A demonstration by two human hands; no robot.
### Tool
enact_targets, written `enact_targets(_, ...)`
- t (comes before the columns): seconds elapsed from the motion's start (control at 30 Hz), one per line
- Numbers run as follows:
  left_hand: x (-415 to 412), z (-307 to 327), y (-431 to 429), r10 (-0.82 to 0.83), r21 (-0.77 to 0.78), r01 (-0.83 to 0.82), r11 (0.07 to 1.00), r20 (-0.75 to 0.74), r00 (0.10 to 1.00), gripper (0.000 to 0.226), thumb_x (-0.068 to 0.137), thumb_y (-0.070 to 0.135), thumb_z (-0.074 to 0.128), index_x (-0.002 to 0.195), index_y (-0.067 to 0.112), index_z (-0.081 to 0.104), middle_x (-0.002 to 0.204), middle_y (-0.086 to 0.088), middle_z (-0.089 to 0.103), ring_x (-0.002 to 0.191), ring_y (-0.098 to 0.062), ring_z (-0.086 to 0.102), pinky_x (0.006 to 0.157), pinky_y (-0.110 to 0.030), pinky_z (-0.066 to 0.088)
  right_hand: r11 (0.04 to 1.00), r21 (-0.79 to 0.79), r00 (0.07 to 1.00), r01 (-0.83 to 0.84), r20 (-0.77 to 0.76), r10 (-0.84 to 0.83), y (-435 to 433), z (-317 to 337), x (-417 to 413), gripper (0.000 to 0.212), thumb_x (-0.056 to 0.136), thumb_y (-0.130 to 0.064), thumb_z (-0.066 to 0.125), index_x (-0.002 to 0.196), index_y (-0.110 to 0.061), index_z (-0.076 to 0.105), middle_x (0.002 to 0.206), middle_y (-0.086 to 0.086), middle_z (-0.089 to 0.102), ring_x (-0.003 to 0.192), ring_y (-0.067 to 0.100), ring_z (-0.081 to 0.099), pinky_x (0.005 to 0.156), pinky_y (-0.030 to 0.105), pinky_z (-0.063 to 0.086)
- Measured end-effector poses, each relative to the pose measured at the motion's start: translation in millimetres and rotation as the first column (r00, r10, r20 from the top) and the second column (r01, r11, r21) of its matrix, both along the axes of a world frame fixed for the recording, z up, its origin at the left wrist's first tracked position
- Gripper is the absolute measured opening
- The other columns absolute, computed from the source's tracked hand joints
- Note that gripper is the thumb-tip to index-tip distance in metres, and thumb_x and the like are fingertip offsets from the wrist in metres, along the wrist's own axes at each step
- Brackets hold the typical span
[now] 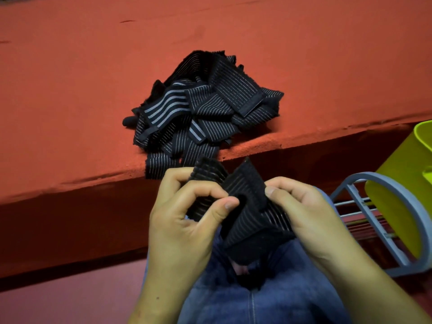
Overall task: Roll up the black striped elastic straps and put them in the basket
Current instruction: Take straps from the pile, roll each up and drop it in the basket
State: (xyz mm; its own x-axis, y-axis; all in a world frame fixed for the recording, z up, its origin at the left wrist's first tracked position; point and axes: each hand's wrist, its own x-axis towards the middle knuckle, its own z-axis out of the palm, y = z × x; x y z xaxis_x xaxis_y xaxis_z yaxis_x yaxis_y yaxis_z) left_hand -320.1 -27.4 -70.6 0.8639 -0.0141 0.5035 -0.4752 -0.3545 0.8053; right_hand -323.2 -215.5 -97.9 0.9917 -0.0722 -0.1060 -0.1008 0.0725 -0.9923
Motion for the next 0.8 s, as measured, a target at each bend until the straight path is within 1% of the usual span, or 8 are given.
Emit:
enact_targets(0.07,0,0,0,-0.022,0.013,0.022,1.000,-0.020,1.000,0.007,0.082,0.034,0.076,0.081,0.033,0.069,0.103,0.013,0.058,0.103,-0.010,0.064,0.088,-0.010,0.042,1.000,0.012,1.000,0.022,-0.004,-0.022,-2,1,0,0.027,0.104,-0.007,0.054,0.085,-0.007,0.073,0.078,0.002,0.071,0.075,0.010,0.062,0.067,0.021,0.050)
enact_targets(0.2,5,-4,3,-0.072,0.045,0.079,0.996,-0.135,0.988,0.007,0.084,0.041,0.071,0.081,0.035,0.069,0.102,0.012,0.060,0.101,-0.011,0.065,0.084,-0.010,0.043,0.990,0.109,0.996,0.087,-0.002,-0.087,-4,1,2,0.027,0.105,-0.022,0.056,0.088,-0.006,0.069,0.084,0.011,0.066,0.082,0.021,0.057,0.077,0.039,0.045)
enact_targets(0.27,6,-7,4,-0.090,0.059,0.102,0.993,-0.188,0.978,0.013,0.088,0.043,0.065,0.083,0.033,0.070,0.100,0.011,0.061,0.100,-0.010,0.065,0.084,-0.009,0.042,0.987,0.133,0.995,0.094,0.025,-0.098,-6,2,3,0.026,0.096,-0.030,0.056,0.086,-0.009,0.068,0.084,0.012,0.063,0.083,0.023,0.056,0.077,0.041,0.043)
enact_targets(0.37,5,-7,5,-0.079,0.050,0.091,0.995,-0.202,0.976,0.020,0.096,0.043,0.057,0.090,0.031,0.072,0.103,0.012,0.065,0.105,-0.010,0.065,0.086,-0.011,0.043,0.987,0.153,0.995,0.048,0.080,-0.061,-7,7,3,0.023,0.087,-0.024,0.051,0.072,-0.016,0.068,0.082,0.013,0.065,0.081,0.023,0.057,0.074,0.039,0.043)
enact_targets(0.53,8,-7,7,-0.021,0.029,0.029,0.999,-0.231,0.973,0.017,0.098,0.023,0.060,0.108,0.035,0.068,0.115,0.020,0.069,0.115,-0.003,0.063,0.093,-0.014,0.045,0.977,0.212,0.981,0.034,0.178,-0.073,-13,7,1,0.029,0.076,-0.012,0.041,0.056,-0.019,0.061,0.089,0.007,0.073,0.082,0.016,0.060,0.072,0.029,0.047)
enact_targets(0.6,8,-6,6,-0.022,-0.018,0.018,1.000,-0.237,0.971,0.026,0.099,0.011,0.064,0.115,0.032,0.065,0.117,0.022,0.067,0.117,0.000,0.062,0.096,-0.012,0.044,0.977,0.206,0.977,0.049,0.191,-0.089,-15,7,0,0.029,0.074,-0.012,0.041,0.052,-0.022,0.057,0.086,0.007,0.072,0.083,0.022,0.054,0.074,0.037,0.039)
enact_targets(0.73,9,-6,4,-0.071,-0.236,-0.007,0.972,-0.322,0.944,0.042,0.096,0.002,0.065,0.126,0.030,0.061,0.109,0.010,0.074,0.104,-0.007,0.070,0.088,-0.019,0.055,0.987,0.135,0.964,0.087,0.239,-0.117,-17,5,-4,0.026,0.078,-0.027,0.056,0.053,-0.019,0.054,0.083,0.009,0.073,0.077,0.026,0.047,0.073,0.039,0.034)
enact_targets(0.8,9,-6,3,-0.093,-0.281,-0.010,0.960,-0.348,0.933,0.043,0.096,0.002,0.065,0.128,0.030,0.060,0.103,0.002,0.077,0.098,-0.015,0.074,0.087,-0.028,0.060,0.989,0.110,0.955,0.095,0.271,-0.122,-15,5,-5,0.045,0.082,-0.042,0.073,0.061,-0.004,0.059,0.080,0.005,0.071,0.072,0.026,0.048,0.070,0.031,0.042)
